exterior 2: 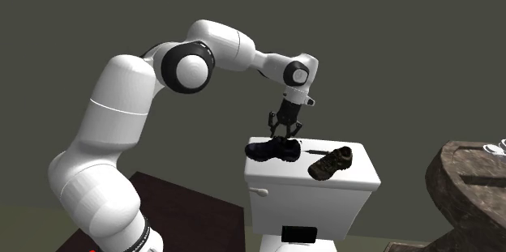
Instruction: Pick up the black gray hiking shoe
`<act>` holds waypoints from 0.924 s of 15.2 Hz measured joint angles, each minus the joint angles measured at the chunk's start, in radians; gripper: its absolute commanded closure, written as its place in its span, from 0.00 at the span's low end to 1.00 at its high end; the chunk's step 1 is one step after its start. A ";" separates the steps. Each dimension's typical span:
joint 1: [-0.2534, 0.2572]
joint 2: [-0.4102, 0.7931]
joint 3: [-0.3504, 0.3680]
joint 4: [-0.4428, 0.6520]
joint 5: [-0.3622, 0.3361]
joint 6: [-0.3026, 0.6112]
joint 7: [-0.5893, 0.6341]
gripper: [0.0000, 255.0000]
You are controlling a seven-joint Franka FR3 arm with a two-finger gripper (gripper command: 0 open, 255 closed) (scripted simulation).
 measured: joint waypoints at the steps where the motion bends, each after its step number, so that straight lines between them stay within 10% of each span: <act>1: 0.000 -0.001 0.000 -0.001 0.000 -0.003 0.001 1.00; 14: -0.004 -0.057 -0.003 0.076 -0.024 -0.140 0.007 1.00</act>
